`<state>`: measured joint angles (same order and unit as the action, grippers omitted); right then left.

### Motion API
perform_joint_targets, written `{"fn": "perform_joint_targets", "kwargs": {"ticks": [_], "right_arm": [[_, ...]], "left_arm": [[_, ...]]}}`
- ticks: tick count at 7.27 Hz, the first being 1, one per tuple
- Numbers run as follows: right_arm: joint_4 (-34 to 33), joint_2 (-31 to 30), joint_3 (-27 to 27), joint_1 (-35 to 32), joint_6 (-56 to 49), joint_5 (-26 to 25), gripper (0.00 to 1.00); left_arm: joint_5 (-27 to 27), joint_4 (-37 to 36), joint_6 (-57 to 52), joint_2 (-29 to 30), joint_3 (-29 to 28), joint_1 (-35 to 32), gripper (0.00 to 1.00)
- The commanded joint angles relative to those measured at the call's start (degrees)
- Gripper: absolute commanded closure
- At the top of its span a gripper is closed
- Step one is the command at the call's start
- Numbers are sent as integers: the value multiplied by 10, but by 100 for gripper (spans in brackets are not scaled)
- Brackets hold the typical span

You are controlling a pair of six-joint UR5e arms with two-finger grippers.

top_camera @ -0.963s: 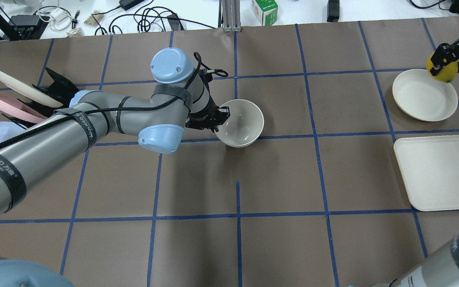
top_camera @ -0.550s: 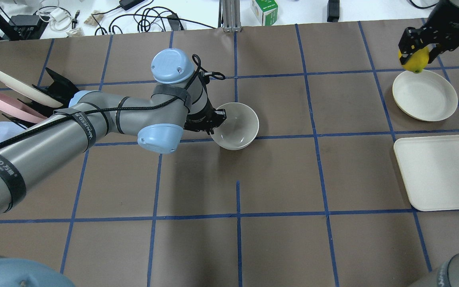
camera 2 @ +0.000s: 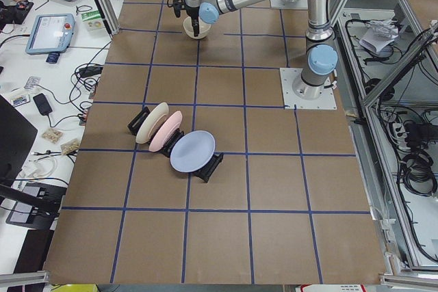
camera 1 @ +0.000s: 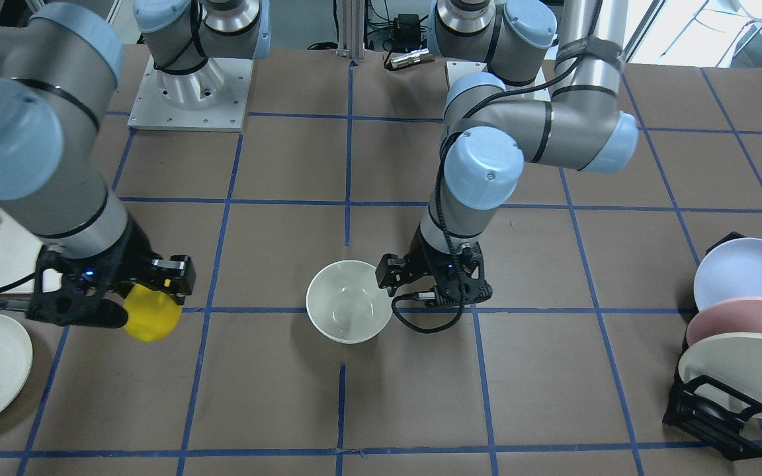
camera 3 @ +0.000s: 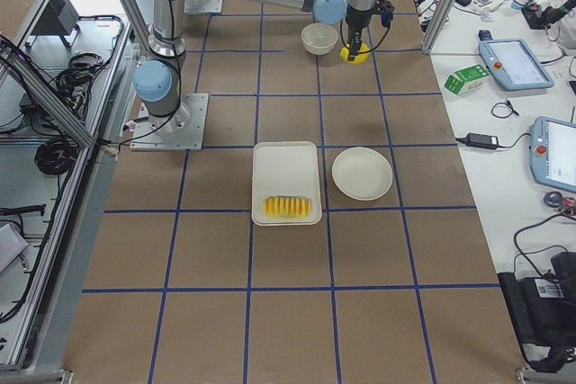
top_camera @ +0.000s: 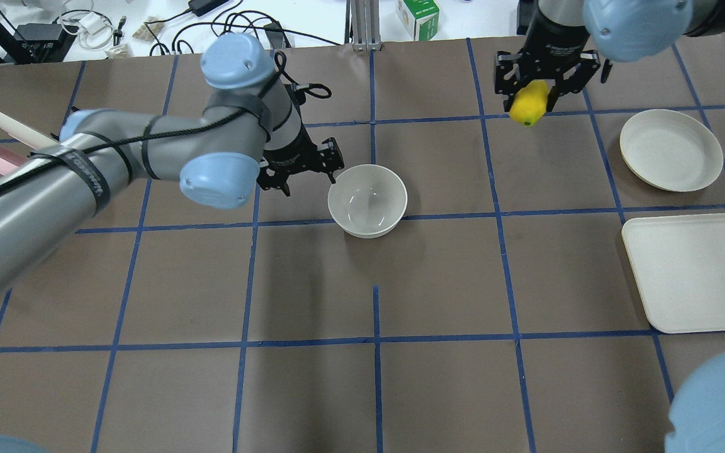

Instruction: Place bowl and put lemon in it

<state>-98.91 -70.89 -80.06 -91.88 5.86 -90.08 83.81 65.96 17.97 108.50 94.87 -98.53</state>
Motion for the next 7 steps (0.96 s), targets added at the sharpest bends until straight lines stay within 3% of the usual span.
{"fn": "perform_joint_targets", "kwargs": {"ticks": [1,2,3,5,7], "right_arm": [[1,3,-11,-72,96,28,100],[-8,4,-30,-104,127,31,100],[-33,6,-46,-128,137,30,100],[-86,25,-61,-157,138,30,100],[-126,63,-61,-181,161,30,100]], "left_arm": [[7,233,-178,-60,-103,55,0],[7,236,-259,-94,-106,81,0],[7,238,-269,-128,-106,82,0],[52,241,-260,-163,-96,78,0],[50,247,-168,-207,-45,76,0]]}}
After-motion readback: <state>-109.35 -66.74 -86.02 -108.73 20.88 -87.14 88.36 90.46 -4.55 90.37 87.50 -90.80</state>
